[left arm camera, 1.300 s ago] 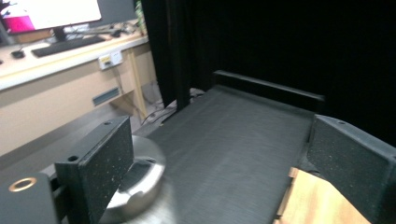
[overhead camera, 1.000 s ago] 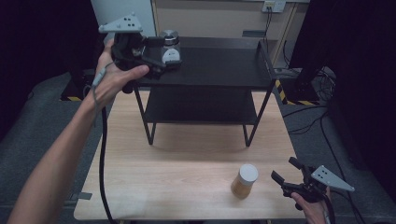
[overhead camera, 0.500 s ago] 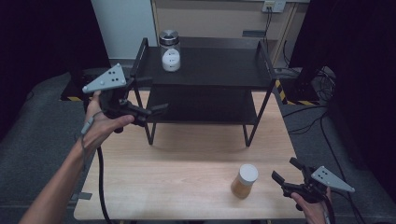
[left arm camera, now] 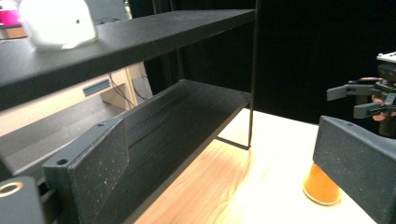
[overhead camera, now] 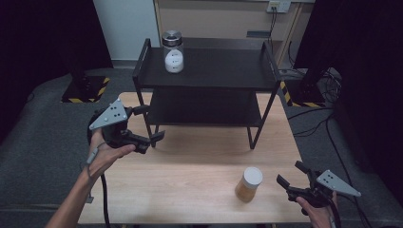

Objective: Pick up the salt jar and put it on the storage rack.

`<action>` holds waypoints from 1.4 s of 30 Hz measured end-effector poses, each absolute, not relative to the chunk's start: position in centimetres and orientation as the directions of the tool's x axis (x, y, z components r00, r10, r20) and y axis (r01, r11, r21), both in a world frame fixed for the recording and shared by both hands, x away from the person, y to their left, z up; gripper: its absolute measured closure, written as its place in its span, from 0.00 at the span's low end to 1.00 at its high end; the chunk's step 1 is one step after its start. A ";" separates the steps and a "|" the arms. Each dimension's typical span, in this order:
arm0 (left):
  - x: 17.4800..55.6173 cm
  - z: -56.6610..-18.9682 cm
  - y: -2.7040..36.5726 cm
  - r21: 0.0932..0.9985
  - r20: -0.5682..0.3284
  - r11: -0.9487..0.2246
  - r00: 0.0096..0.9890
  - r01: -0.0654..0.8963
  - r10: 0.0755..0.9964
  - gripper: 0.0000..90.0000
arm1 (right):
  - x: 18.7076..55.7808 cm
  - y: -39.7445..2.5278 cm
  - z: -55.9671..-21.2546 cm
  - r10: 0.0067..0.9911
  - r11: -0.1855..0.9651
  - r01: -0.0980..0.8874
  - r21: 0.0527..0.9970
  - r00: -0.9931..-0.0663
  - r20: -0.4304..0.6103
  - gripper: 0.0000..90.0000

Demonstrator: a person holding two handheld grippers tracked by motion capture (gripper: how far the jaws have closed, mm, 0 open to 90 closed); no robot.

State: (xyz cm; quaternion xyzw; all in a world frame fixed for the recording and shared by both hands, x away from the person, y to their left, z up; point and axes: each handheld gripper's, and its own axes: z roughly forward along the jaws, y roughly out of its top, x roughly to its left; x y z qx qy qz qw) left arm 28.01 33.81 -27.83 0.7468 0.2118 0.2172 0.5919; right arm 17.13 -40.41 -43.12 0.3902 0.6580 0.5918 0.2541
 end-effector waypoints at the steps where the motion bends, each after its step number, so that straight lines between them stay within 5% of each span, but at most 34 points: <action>1: 27.7 -28.1 33.8 0.974 0.085 -0.218 0.810 0.054 0.580 0.02 | 17.1 -40.4 -43.1 0.815 -0.006 0.214 0.977 -0.566 0.128 0.06; 23: 24.5 -34.7 36.1 0.966 -0.039 -0.175 0.771 0.193 0.636 0.02 | 17.0 -40.1 -43.0 0.811 0.004 0.205 0.979 -0.573 0.117 0.07; 42: 23.7 -38.5 37.0 0.943 -0.046 -0.215 0.739 0.254 0.672 0.03 | 16.9 -40.1 -42.9 0.812 0.008 0.203 0.979 -0.573 0.112 0.07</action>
